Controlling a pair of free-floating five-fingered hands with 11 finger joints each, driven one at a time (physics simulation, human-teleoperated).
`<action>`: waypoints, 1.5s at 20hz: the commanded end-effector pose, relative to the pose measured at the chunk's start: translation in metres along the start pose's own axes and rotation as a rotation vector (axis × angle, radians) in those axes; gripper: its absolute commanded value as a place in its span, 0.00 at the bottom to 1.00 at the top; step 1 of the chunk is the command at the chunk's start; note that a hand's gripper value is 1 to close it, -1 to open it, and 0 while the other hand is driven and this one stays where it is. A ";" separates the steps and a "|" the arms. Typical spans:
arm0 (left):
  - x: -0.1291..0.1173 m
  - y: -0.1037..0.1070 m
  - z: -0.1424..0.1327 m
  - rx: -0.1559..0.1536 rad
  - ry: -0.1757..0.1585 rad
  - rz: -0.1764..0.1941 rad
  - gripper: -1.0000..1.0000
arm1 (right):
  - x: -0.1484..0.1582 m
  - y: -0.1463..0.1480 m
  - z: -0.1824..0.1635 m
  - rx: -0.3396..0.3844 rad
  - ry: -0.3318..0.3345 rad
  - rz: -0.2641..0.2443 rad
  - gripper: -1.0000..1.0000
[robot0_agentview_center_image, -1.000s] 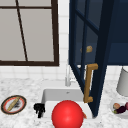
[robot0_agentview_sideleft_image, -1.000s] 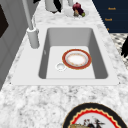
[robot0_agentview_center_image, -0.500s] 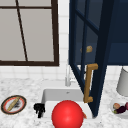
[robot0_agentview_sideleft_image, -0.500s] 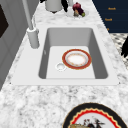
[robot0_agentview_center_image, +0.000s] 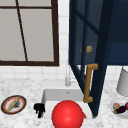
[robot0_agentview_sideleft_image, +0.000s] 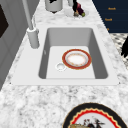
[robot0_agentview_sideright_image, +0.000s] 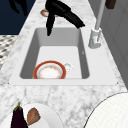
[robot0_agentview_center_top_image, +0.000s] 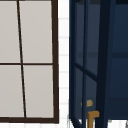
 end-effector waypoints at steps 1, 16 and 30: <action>0.000 0.000 0.000 0.000 0.000 0.000 0.50 | -0.001 0.002 0.005 -0.009 -0.113 -0.017 0.00; 0.000 0.000 0.000 0.000 0.000 0.000 0.50 | 0.016 0.026 0.005 -0.003 -0.400 0.044 0.00; 0.000 0.000 0.000 0.000 0.000 0.000 0.50 | 0.032 0.045 0.045 0.011 -0.495 0.016 0.00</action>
